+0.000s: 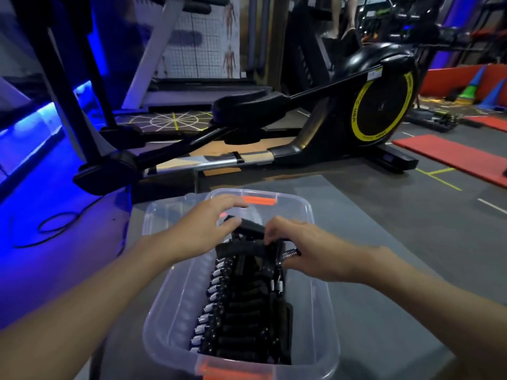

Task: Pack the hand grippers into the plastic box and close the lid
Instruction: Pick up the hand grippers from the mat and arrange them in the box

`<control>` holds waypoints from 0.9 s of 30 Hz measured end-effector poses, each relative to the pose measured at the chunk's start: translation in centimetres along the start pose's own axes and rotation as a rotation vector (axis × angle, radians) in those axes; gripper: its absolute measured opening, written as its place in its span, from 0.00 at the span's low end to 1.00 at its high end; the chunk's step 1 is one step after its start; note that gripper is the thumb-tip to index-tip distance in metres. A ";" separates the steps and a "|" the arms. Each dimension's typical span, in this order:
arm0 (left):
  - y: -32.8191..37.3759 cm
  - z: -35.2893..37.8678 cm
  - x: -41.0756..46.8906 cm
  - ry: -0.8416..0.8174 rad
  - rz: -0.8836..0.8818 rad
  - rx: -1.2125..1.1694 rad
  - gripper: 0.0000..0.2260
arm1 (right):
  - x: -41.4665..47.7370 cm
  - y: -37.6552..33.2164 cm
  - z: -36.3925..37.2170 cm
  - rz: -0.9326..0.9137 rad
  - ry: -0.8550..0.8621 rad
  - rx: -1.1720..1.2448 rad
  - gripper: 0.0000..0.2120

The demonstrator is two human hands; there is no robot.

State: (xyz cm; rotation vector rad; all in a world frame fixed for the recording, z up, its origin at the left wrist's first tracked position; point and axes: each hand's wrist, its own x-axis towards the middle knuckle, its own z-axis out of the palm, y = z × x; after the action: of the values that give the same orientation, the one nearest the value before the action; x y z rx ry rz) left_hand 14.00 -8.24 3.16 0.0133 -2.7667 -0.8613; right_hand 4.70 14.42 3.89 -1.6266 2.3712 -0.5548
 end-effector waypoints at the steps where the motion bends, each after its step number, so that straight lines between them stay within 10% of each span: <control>1: -0.3 0.0 -0.2 -0.024 -0.029 0.002 0.16 | 0.2 -0.5 0.3 -0.019 -0.035 -0.006 0.23; 11: -1.9 -0.4 0.3 -0.364 -0.028 -0.054 0.09 | 2.0 -1.3 1.2 -0.104 -0.078 -0.013 0.25; 22: -2.0 1.9 0.6 0.147 -0.278 -0.335 0.08 | 2.9 0.1 2.0 0.138 0.383 0.187 0.28; 27: -0.4 2.2 0.3 0.109 -0.305 -0.447 0.09 | 3.3 0.6 2.3 0.218 0.453 0.159 0.11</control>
State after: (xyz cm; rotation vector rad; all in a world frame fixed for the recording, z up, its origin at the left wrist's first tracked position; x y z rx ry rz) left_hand 13.21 -7.42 1.24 0.3967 -2.4467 -1.4901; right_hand 3.87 11.08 1.68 -1.2553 2.6804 -1.1324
